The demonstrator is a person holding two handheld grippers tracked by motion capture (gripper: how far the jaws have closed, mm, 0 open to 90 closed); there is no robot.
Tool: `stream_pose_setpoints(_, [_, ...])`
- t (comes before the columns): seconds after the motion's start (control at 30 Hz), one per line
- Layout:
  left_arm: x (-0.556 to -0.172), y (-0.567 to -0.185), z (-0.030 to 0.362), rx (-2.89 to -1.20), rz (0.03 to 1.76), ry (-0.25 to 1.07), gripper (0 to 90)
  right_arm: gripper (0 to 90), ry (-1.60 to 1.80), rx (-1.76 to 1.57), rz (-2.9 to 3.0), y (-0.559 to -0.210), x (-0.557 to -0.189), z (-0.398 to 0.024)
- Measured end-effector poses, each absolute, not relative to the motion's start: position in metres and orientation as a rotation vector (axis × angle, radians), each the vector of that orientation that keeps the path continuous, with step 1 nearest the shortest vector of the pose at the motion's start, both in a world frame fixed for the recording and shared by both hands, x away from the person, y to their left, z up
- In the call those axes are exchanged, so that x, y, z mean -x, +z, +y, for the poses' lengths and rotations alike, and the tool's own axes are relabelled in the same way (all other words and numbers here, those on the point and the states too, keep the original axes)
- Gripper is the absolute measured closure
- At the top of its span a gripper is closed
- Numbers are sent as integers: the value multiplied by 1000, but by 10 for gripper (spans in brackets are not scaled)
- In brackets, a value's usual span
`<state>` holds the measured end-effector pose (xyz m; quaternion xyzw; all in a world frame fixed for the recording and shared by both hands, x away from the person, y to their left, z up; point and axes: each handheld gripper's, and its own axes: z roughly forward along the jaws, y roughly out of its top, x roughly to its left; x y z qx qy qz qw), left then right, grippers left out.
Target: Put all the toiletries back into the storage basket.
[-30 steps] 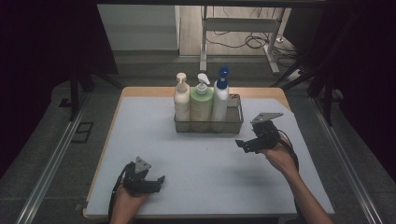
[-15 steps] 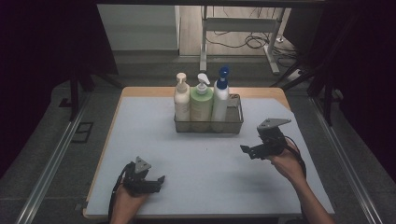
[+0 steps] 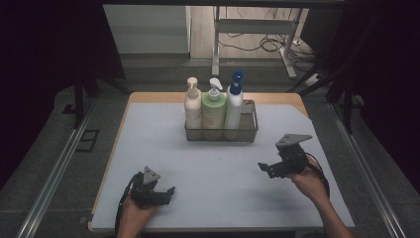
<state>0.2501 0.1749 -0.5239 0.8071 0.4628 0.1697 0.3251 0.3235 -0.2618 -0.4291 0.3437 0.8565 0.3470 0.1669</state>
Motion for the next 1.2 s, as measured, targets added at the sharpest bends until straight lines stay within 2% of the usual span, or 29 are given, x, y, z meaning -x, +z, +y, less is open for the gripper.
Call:
stream_pose_setpoints(0.5, [-250, -524, 175, -2113, 1216, 445, 116, 28, 996, -965, 2444, -444, -306, -269])
stream_pose_setpoints(1.2, [-250, -524, 175, -2113, 1215, 446, 117, 0, 987, -1014, 2442, -483, -290, -279])
